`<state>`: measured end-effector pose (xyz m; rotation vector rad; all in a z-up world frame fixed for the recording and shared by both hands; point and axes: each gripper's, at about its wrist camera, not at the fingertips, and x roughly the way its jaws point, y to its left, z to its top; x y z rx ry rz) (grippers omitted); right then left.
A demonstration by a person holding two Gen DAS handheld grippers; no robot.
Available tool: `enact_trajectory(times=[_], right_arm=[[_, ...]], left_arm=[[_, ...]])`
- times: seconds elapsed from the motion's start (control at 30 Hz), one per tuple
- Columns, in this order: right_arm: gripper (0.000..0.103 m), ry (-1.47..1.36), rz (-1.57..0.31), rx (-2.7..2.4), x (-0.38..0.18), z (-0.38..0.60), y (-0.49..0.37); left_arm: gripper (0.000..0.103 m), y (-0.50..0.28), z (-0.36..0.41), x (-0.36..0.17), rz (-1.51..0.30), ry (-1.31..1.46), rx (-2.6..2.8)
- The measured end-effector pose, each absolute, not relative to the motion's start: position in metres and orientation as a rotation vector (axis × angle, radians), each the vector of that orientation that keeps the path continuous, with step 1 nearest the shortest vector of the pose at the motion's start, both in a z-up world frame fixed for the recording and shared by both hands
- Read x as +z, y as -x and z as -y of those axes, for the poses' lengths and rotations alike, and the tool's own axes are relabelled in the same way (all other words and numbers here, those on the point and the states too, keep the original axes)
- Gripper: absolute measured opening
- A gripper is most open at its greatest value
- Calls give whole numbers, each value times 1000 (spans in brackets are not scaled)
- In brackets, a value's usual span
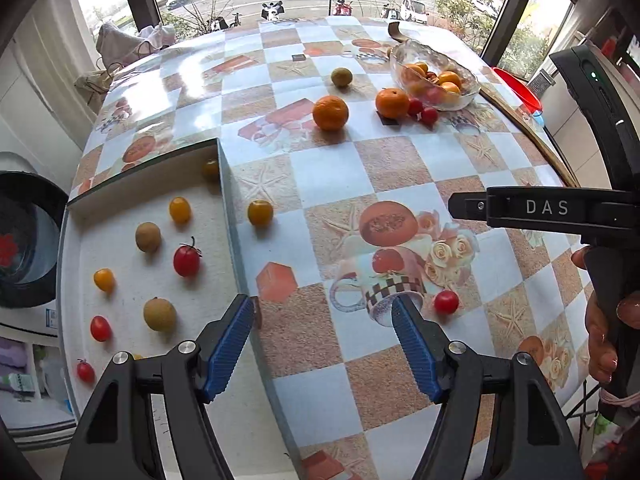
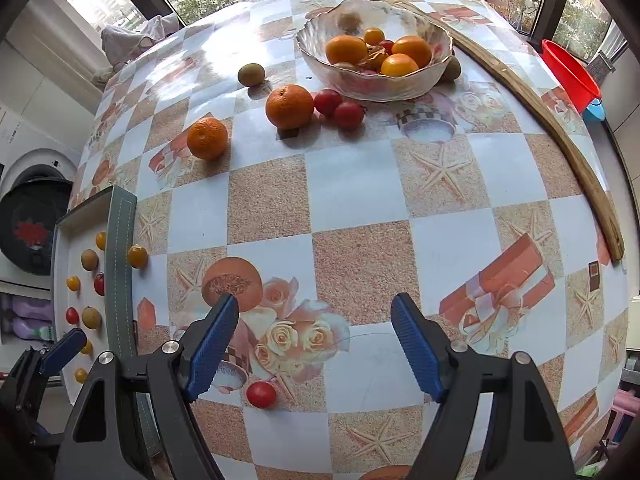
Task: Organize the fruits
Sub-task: 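Move both open grippers back toward the red tomatoes near the glass bowl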
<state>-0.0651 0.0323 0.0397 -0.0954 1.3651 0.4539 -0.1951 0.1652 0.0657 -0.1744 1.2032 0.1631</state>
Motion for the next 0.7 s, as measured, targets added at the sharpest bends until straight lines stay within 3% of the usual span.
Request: enact_trajectory(times=[0.57, 0.7], right_arm=[[81, 150, -1309, 495, 21, -34, 10], [70, 164, -1261, 490, 18, -42, -6]], left_arm=[[73, 156, -98, 18, -1279, 181, 125], [73, 151, -89, 12, -1283, 182, 138]])
